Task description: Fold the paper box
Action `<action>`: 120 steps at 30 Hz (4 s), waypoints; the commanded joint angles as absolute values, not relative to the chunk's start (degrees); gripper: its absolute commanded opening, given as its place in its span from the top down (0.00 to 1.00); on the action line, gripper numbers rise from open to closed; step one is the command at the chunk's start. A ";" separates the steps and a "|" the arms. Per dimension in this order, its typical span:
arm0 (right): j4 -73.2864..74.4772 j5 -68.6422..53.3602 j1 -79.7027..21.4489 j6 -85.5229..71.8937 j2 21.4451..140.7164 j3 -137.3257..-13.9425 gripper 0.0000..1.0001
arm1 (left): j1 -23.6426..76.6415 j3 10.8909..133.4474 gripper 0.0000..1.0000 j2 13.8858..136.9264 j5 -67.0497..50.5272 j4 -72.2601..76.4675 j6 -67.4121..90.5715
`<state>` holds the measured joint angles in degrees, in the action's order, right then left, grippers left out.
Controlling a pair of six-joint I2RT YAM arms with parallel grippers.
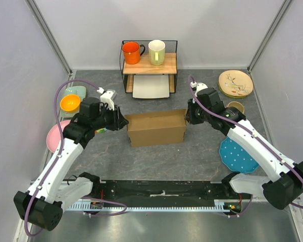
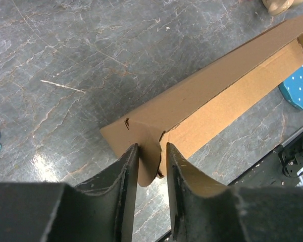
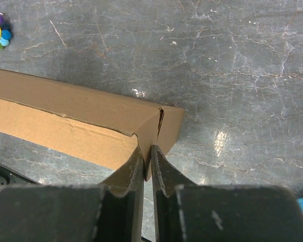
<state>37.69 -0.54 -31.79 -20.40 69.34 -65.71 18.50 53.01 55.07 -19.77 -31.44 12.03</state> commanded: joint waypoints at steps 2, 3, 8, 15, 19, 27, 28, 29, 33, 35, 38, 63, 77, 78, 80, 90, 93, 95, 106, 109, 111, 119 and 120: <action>37.79 -0.35 -32.34 -21.88 69.52 -68.20 0.85 | 18.72 53.61 0.61 53.79 -19.25 -33.31 11.52; 37.79 -0.35 -32.34 -21.97 69.43 -68.12 0.86 | 18.72 53.61 0.60 53.62 -18.55 -33.66 11.25; 37.88 -0.35 -32.43 -21.88 69.52 -68.12 0.86 | 18.72 53.61 0.58 53.00 -17.49 -34.36 10.55; 37.88 -0.35 -32.43 -22.06 69.61 -68.03 0.86 | 18.72 54.58 0.76 53.52 -16.43 -34.89 11.16; 37.88 -0.35 -32.87 -22.41 69.79 -68.29 0.86 | 18.72 56.07 0.90 54.31 -17.14 -35.59 12.74; 38.23 1.14 -33.75 -23.20 70.40 -69.00 0.87 | 18.81 59.50 0.98 56.60 -19.69 -37.18 19.06; 38.15 1.32 -33.75 -23.20 70.40 -68.91 0.87 | 18.81 58.81 0.98 56.51 -19.77 -37.00 19.68; 38.23 1.41 -33.84 -23.38 70.40 -68.91 0.88 | 18.81 58.36 0.98 56.43 -19.86 -36.57 20.21; 38.23 1.50 -34.10 -23.64 70.22 -68.64 0.88 | 18.90 54.50 0.98 54.67 -19.69 -34.11 24.07; 38.32 1.67 -34.28 -23.82 70.14 -68.47 0.89 | 19.07 52.13 0.98 53.62 -18.90 -32.88 26.27; 38.41 1.93 -34.37 -23.91 70.14 -68.55 0.89 | 19.51 48.96 0.98 51.78 -17.67 -30.86 28.73; 38.32 3.34 -34.98 -23.82 69.52 -66.97 0.90 | 21.09 38.59 0.98 47.11 -4.84 -26.90 23.12; 38.41 3.60 -34.98 -23.91 69.61 -68.90 0.88 | 21.36 38.06 0.98 46.32 -1.58 -26.81 19.86; 38.41 3.69 -35.07 -23.91 69.52 -69.25 0.88 | 21.36 38.06 0.98 46.32 -1.41 -26.89 19.78; 38.06 3.43 -35.07 -23.82 69.52 -69.26 0.90 | 21.45 37.97 0.98 46.14 -1.49 -26.89 19.86; 36.21 -2.81 -35.16 -33.29 70.58 -69.61 1.00 | 23.03 36.12 0.98 45.26 -0.62 -26.72 20.74; 36.04 -3.95 -35.16 -35.41 70.84 -69.96 1.00 | 23.29 35.95 0.98 44.83 -0.27 -26.89 20.57; 36.21 -4.13 -35.16 -36.12 70.75 -70.14 1.00 | 23.38 35.86 0.98 44.30 -0.09 -26.89 20.66; 37.44 0.95 -35.16 -32.45 68.30 -65.41 1.00 | 24.17 35.77 0.98 43.86 -0.09 -26.81 21.27; 34.55 3.42 -35.24 -30.42 65.93 -59.18 1.00 | 24.17 35.77 0.98 44.03 -0.26 -26.81 22.06; 32.26 3.69 -35.24 -30.15 65.13 -56.35 1.00 | 24.17 35.68 0.98 44.21 -0.17 -26.81 22.41; 30.59 8.78 -36.47 -29.36 62.49 -50.19 1.00 | 24.26 35.25 0.98 44.21 -0.18 -26.72 24.52; 30.41 9.92 -36.56 -29.27 62.23 -49.05 1.00 | 24.26 34.72 0.98 44.12 -0.18 -26.54 25.04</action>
